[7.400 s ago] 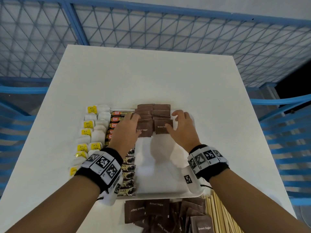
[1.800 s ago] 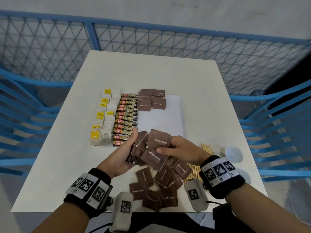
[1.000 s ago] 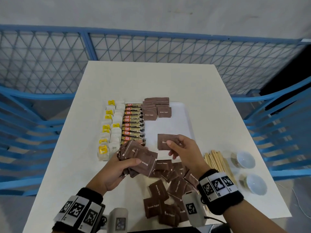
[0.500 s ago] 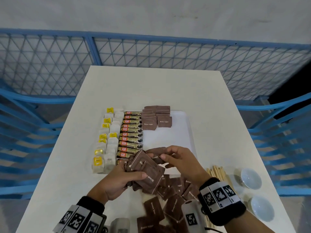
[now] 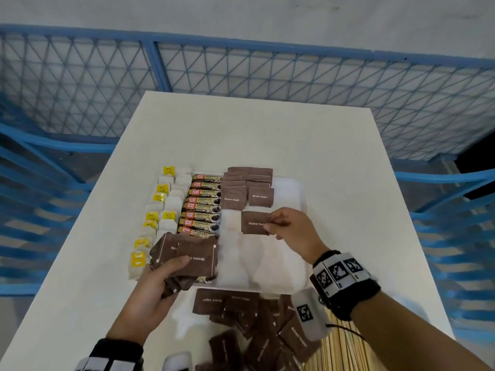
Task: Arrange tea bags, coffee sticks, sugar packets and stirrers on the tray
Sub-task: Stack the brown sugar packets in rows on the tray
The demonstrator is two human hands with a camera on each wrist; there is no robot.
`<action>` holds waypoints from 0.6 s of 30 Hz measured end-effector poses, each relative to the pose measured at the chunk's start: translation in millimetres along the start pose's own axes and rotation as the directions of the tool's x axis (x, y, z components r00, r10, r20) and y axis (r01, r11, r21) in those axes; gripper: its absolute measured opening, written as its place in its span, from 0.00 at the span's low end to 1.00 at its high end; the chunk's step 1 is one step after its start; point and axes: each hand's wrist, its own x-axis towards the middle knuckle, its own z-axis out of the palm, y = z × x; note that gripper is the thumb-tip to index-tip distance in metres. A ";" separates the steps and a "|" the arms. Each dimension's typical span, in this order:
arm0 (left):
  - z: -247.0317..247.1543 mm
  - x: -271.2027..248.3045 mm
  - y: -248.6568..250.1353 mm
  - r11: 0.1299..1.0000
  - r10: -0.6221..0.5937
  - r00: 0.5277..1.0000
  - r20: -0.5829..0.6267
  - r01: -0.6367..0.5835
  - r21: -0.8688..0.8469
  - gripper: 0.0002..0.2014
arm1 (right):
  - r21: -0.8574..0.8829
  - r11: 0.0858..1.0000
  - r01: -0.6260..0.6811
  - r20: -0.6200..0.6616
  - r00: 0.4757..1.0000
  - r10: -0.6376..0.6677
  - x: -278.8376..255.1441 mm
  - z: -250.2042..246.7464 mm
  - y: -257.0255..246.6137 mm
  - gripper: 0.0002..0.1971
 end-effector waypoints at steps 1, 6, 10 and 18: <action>-1.5 0.2 0.5 1.000 0.006 1.000 -0.012 -0.006 0.002 0.14 | -0.019 1.000 -0.001 -0.006 1.000 0.001 8.1 3.1 -0.5 0.10; -13.6 5.0 6.1 0.999 0.053 0.998 -0.040 -0.053 -0.010 0.19 | -0.039 0.999 -0.019 -0.025 1.000 0.018 41.6 28.6 -6.1 0.10; -17.7 12.6 16.1 0.998 0.051 0.998 -0.039 -0.052 -0.044 0.19 | -0.038 0.998 -0.056 -0.055 0.997 0.054 60.6 47.0 -9.3 0.12; -23.1 29.6 29.2 0.999 0.028 0.999 -0.022 -0.029 -0.047 0.15 | -0.107 0.990 -0.091 -0.166 0.984 0.073 74.9 56.5 -5.2 0.11</action>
